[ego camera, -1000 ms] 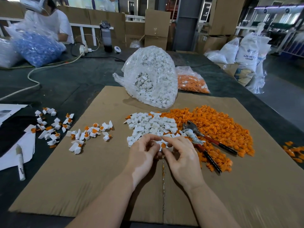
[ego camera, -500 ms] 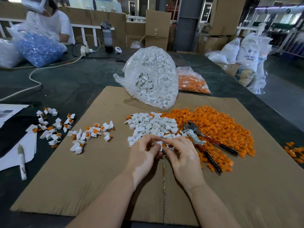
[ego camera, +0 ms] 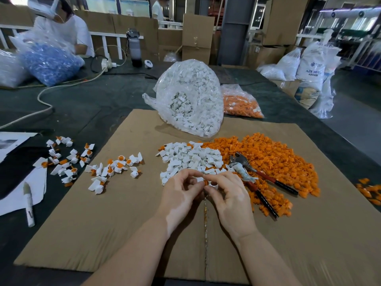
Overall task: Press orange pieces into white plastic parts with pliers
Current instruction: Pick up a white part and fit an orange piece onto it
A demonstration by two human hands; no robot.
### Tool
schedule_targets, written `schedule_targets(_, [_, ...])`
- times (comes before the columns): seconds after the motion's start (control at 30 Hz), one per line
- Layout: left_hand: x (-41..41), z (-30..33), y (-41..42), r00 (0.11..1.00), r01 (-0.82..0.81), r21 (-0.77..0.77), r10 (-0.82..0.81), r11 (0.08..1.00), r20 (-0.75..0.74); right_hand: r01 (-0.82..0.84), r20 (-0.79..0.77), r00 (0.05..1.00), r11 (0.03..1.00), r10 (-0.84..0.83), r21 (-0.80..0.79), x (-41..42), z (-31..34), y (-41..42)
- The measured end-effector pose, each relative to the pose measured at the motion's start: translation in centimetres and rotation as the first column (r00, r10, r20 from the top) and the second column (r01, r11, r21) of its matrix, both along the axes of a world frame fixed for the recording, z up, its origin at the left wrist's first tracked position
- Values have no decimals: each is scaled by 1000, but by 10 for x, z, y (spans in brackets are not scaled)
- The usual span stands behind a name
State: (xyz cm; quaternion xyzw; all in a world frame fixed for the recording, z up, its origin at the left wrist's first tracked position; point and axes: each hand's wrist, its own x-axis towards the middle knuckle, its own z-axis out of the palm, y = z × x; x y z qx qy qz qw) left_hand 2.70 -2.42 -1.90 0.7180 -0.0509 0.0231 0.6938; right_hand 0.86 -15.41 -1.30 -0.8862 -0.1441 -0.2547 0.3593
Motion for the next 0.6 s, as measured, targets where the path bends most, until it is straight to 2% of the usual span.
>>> schedule_targets(0.17, [0, -1, 0, 1000, 14, -46, -15, 999, -3, -13, -5, 1000, 999, 13, 39, 0, 0, 0])
schedule_targets(0.47, [2, 0, -1, 999, -1, -93, -3, 996, -43, -20, 6, 1000, 1000, 20, 1, 1, -2, 0])
schedule_targets(0.53, [2, 1, -2, 997, -7, -138, -3, 990, -75, 36, 3, 999, 999, -36, 5, 0, -2, -2])
schedule_targets(0.6, [4, 2, -2, 996, -20, -138, 8, 990, -90, 183, 15, 983, 983, -183, 6, 1, 0, -7])
